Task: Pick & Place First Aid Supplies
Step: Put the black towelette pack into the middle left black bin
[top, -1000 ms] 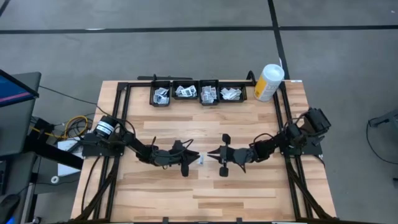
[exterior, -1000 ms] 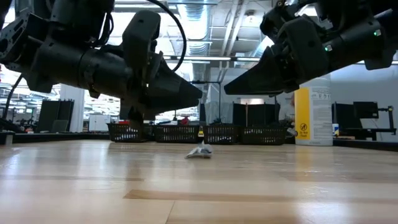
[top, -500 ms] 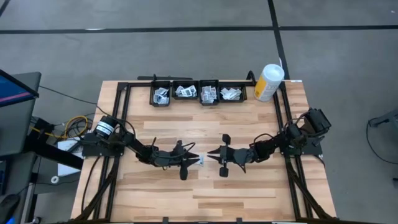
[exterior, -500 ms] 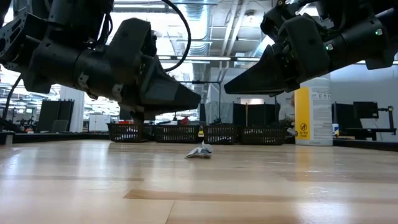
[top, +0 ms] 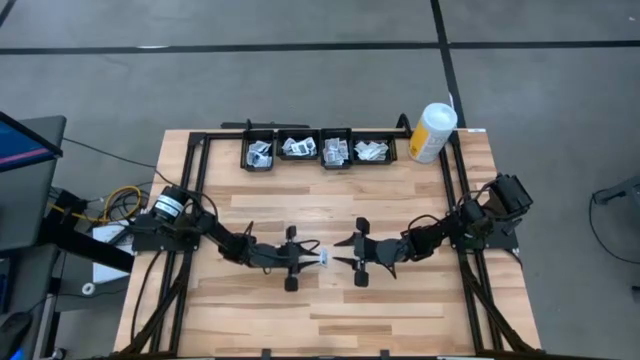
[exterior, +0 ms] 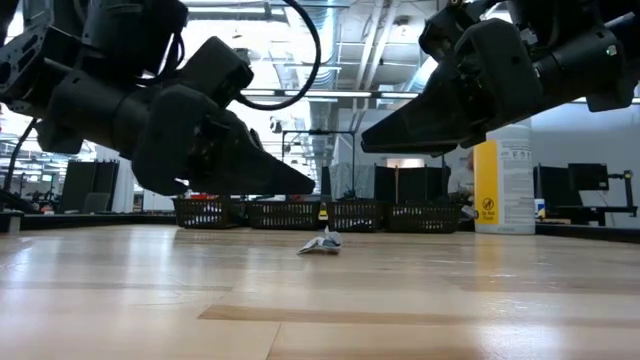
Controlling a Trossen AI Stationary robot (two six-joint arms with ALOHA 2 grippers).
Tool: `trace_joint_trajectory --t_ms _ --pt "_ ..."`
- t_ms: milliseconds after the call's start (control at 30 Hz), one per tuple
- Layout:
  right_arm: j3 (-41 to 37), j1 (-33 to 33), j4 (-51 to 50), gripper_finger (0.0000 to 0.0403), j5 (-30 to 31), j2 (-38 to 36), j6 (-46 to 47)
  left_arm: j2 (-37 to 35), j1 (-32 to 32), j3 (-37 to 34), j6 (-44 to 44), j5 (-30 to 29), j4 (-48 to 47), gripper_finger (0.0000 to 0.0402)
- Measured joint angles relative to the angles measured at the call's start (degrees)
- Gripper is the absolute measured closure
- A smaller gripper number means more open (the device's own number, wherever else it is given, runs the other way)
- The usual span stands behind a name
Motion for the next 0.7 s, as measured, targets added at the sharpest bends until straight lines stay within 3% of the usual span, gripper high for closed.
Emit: trace_joint_trajectory --t_ms 333,533,700 --pt "0.0 0.0 0.0 0.0170 0.0 0.0 0.0 0.0 2.7 2.7 -3.5 0.2 0.6 0.0318" --pt "0.0 0.0 0.0 0.0163 0.0 0.0 0.0 0.0 3.2 2.7 -2.9 0.0 0.2 0.0312" --pt "0.0 0.0 0.0 0.0163 0.0 0.0 0.0 0.0 3.2 2.7 -3.4 0.6 -0.1 0.0272"
